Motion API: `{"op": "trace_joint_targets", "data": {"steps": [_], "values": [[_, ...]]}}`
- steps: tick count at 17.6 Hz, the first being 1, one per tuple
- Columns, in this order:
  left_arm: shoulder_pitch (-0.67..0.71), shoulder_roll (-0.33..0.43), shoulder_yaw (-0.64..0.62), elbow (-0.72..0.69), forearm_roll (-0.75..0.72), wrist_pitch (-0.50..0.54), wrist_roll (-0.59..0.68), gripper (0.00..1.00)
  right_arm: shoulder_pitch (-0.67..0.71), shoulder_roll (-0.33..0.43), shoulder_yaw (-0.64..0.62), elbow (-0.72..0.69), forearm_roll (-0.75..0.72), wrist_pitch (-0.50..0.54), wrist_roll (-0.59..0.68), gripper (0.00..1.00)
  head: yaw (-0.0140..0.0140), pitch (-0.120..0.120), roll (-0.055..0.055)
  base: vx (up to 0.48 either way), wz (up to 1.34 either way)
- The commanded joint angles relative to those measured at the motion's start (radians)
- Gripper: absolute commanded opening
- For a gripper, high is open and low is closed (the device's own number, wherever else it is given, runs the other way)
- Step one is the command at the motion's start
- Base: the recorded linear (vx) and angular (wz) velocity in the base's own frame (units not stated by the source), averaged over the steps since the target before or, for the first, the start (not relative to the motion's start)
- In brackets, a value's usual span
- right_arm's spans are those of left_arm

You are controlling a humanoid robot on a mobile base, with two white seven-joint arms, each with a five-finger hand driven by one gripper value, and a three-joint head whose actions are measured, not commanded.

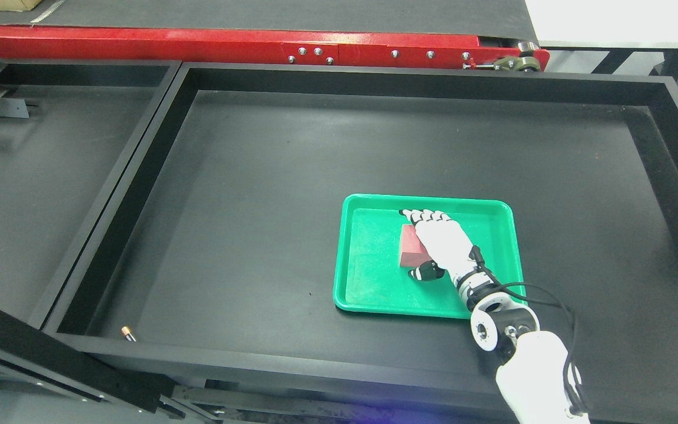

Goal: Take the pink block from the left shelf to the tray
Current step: 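Close the right hand fingers around the pink cube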

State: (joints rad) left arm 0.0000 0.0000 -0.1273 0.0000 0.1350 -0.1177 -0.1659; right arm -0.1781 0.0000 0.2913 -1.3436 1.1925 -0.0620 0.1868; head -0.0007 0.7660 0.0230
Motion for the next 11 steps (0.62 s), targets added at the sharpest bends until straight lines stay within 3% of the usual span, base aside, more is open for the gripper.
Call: {"op": "trace_joint_targets", "data": {"steps": [1,7,11], "values": [[0.020,0.017,0.000,-0.017,0.000,0.000,0.000,1.00,0.005,-0.017,0.005,0.017,-0.001,0.002,-0.001,0.87,0.0000,0.000,0.000,0.000,0.00],[0.020,0.017,0.000,-0.017,0.000,0.000,0.000,1.00,0.008,-0.017,0.003,0.015,-0.007,-0.001,-0.004,0.58,0.0000,0.000,0.000,0.000,0.00],[0.020,0.017,0.000,-0.017,0.000,0.000,0.000,1.00,0.006,-0.017,0.003,0.015,-0.005,-0.005,-0.029,0.30,0.0000,0.000,0.000,0.000,0.00]]}}
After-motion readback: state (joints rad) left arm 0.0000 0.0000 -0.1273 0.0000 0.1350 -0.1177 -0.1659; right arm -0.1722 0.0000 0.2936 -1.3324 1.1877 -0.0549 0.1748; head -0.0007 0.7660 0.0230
